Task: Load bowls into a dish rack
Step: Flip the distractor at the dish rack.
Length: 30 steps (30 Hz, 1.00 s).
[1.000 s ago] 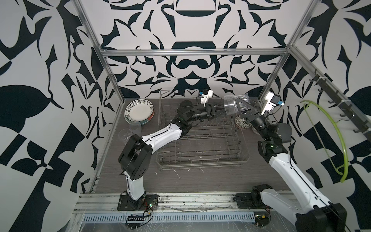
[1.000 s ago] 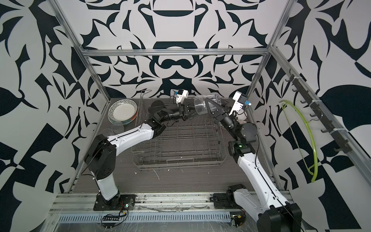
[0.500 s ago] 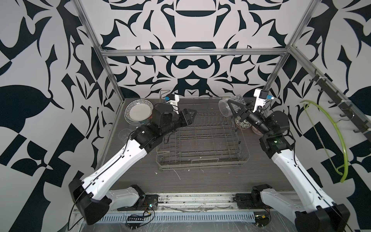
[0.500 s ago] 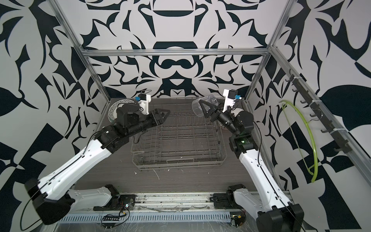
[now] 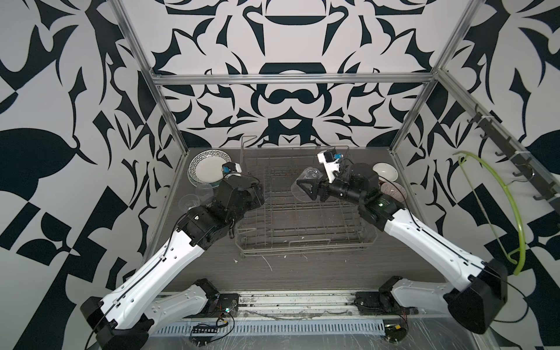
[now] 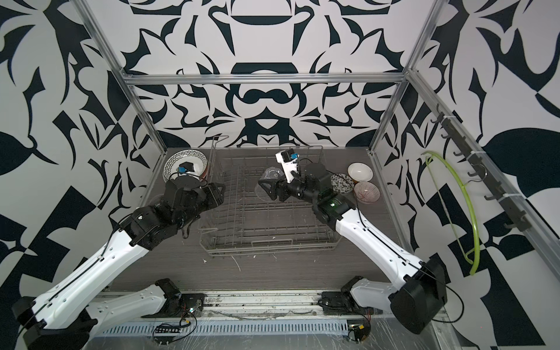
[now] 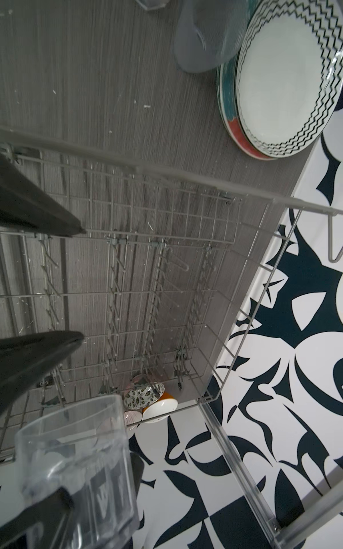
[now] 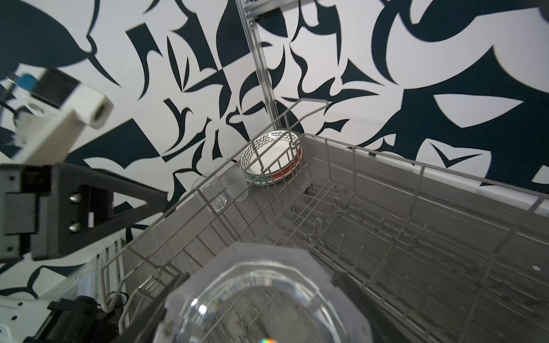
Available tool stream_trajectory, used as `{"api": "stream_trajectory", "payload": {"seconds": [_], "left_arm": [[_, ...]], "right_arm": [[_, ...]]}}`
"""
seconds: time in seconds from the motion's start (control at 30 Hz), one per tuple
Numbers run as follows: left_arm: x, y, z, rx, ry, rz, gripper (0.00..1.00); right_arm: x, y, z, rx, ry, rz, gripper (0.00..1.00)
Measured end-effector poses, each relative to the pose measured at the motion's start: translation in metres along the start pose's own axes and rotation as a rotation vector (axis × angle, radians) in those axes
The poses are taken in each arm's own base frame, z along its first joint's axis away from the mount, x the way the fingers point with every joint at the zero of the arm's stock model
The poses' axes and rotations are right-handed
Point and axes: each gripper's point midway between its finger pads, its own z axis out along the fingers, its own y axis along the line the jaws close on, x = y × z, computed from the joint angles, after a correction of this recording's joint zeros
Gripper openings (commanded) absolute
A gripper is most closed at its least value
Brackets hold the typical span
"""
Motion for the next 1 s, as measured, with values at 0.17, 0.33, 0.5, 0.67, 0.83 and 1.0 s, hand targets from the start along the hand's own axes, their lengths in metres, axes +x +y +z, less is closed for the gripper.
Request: {"api": "stream_trajectory", "payload": {"seconds": [0.17, 0.33, 0.5, 0.67, 0.83, 1.0], "left_arm": [[-0.009, 0.015, -0.019, -0.038, -0.048, -0.006, 0.58], [-0.018, 0.03, -0.04, -0.059, -0.102, -0.022, 0.6], [-0.021, 0.041, -0.05, -0.091, -0.127, -0.025, 0.61], [-0.016, 0.045, -0.042, -0.132, -0.108, -0.006, 0.62], [-0.01, 0.05, -0.037, -0.157, -0.095, 0.005, 0.62], [-0.008, 0.054, -0.038, -0.166, -0.093, 0.007, 0.62]], "right_arm": [[0.031, 0.018, 0.041, 0.007, 0.114, -0.077, 0.4], [0.065, 0.034, 0.072, -0.003, 0.205, -0.131, 0.39], [0.085, 0.041, 0.09, -0.018, 0.244, -0.148, 0.38], [0.084, 0.05, 0.105, -0.053, 0.202, -0.133, 0.38], [0.077, 0.063, 0.118, -0.106, 0.139, -0.104, 0.38], [0.093, 0.079, 0.135, -0.168, 0.143, -0.09, 0.38]]}}
